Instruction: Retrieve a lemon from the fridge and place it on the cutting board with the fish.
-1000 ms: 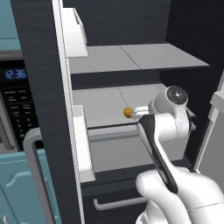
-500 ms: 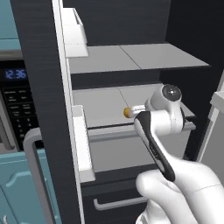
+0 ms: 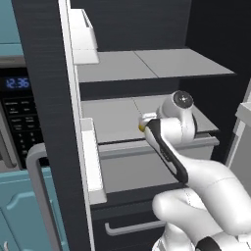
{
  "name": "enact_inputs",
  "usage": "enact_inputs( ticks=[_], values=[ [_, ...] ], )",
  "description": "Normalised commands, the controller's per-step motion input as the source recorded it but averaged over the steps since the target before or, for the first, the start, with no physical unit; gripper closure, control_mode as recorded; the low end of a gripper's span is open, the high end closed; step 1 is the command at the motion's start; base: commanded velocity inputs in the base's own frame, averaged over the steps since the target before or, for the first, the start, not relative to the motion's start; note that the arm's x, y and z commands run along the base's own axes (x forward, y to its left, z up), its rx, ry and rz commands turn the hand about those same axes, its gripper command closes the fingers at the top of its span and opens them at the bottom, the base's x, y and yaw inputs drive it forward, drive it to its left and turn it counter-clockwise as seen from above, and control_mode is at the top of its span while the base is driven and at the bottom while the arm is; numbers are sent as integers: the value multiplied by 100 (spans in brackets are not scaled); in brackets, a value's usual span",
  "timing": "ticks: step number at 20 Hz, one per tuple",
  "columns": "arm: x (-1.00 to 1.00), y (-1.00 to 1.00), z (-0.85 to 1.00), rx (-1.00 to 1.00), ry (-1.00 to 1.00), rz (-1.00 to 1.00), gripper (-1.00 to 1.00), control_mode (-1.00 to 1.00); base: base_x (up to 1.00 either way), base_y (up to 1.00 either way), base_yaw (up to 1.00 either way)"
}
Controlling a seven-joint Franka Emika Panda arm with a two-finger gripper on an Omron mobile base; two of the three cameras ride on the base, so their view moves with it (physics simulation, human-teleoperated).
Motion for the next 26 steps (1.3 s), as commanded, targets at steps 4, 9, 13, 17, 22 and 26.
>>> enact_inputs(
  ticks=[4,9,13,17,22,26],
  values=[
    [40,1,-16,0,3,0,-100,-100,0,0,0],
    [32,1,-28,0,1,0,-100,-100,0,0,0],
    [24,9,-25,0,0,0,-100,-100,0,0,0],
    [26,9,-30,0,1,0,-100,-100,0,0,0],
    [37,2,-18,0,2,0,-100,-100,0,0,0],
    [47,0,-12,0,2,0,-100,-100,0,0,0]
  ],
)
